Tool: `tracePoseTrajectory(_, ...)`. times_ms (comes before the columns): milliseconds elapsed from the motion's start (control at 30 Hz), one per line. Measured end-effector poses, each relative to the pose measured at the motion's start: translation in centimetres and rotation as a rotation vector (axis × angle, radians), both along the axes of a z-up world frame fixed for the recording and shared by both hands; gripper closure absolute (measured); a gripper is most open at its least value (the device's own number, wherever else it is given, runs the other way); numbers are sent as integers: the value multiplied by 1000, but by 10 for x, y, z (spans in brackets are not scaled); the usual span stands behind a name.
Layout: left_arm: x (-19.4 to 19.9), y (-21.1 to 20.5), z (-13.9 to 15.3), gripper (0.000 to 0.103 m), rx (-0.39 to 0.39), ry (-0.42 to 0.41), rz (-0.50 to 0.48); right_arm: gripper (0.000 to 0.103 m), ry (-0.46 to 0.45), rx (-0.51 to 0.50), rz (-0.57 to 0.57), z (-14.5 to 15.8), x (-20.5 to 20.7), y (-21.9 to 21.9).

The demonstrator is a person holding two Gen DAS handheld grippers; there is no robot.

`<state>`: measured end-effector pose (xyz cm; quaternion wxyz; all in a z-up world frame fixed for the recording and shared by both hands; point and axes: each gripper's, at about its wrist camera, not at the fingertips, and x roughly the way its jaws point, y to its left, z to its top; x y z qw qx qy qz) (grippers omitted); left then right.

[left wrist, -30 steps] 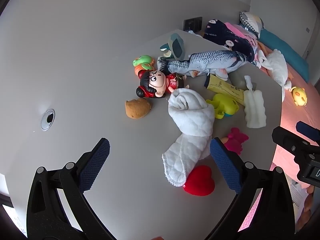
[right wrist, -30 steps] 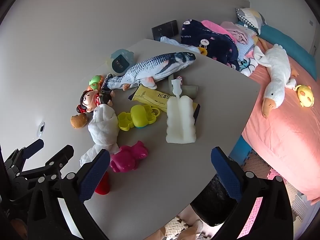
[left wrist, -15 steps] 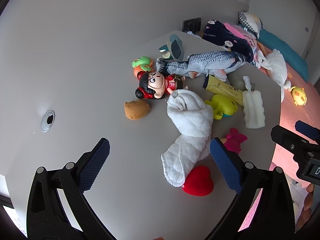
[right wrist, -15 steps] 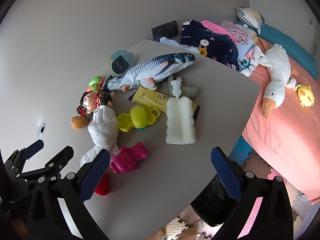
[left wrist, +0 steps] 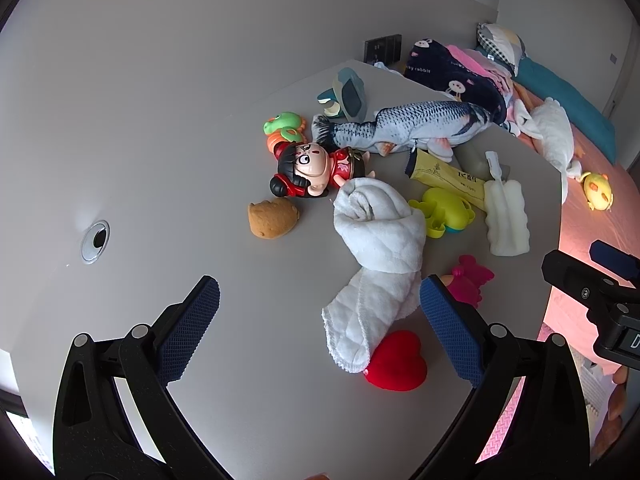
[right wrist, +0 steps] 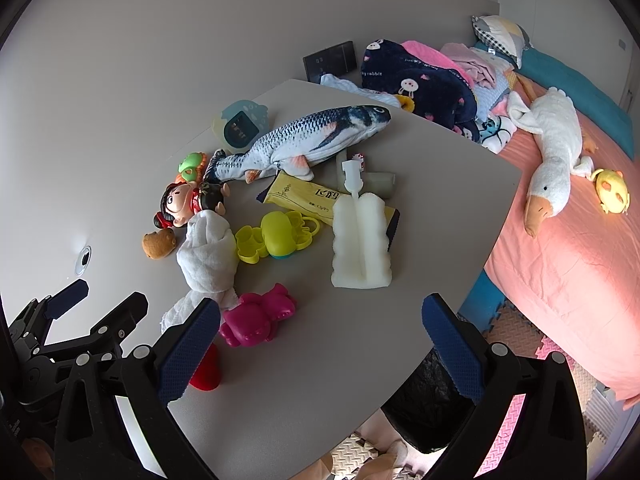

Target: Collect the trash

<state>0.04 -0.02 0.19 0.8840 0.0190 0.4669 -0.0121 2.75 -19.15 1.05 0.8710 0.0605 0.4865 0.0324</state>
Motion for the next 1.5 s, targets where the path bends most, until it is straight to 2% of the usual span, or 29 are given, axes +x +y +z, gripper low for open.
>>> tracePoseTrajectory(1333, -1, -1, -3, 6, 9, 18, -4, 2, 3, 5, 0, 0, 1, 2)
tracePoseTrajectory(1500, 1, 0, -7, 6, 9, 31, -8, 2, 20, 10, 1, -9, -1, -6)
